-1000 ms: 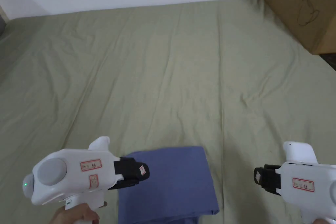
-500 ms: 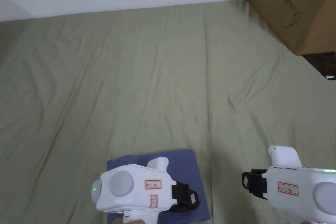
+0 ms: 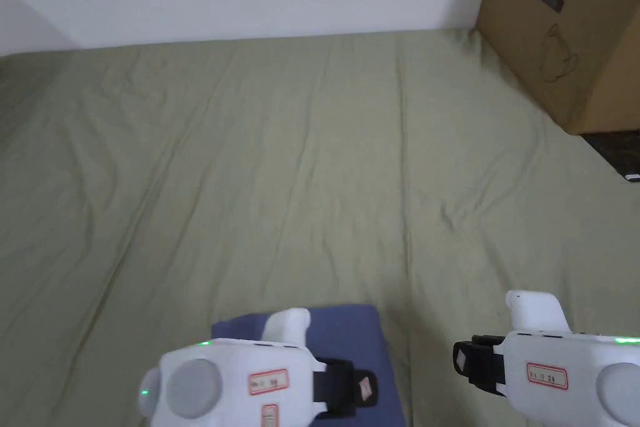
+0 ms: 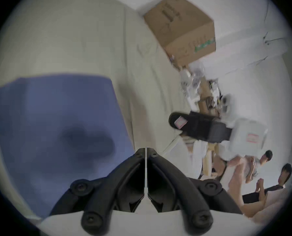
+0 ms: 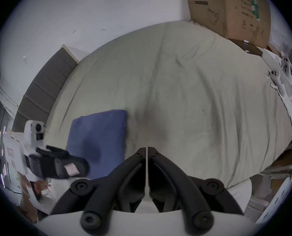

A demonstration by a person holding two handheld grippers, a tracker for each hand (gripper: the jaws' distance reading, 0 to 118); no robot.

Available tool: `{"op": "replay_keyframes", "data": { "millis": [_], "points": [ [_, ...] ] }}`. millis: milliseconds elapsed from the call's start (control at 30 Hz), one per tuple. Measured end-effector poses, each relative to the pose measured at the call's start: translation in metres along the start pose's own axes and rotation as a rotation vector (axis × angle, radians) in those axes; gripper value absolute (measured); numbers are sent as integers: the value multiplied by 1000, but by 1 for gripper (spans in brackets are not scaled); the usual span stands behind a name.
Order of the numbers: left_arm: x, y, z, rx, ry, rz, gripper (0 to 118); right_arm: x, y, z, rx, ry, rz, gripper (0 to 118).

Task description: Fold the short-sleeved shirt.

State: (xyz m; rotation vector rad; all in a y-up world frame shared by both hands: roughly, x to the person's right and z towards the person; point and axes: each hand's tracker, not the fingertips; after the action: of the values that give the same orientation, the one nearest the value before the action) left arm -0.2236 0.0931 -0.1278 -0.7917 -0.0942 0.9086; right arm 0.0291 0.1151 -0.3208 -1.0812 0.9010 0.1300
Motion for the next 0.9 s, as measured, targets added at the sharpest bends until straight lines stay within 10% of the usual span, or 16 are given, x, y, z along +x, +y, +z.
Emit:
{"op": "replay_keyframes", "data": {
  "millis": [233, 600, 767, 900],
  "points": [
    [-85, -10, 105, 205, 66, 215, 2, -67, 16, -28, -41, 187, 111, 1],
    [-157, -60, 126, 211, 62, 372, 5, -109, 0, -103, -229, 146, 141, 1],
    [-163, -49, 104, 152, 0, 375, 90, -111, 4, -102, -239, 135, 163, 1],
    [-171, -41, 88, 182, -128, 444, 111, -116, 3, -100, -233, 114, 187, 1]
  ]
}}
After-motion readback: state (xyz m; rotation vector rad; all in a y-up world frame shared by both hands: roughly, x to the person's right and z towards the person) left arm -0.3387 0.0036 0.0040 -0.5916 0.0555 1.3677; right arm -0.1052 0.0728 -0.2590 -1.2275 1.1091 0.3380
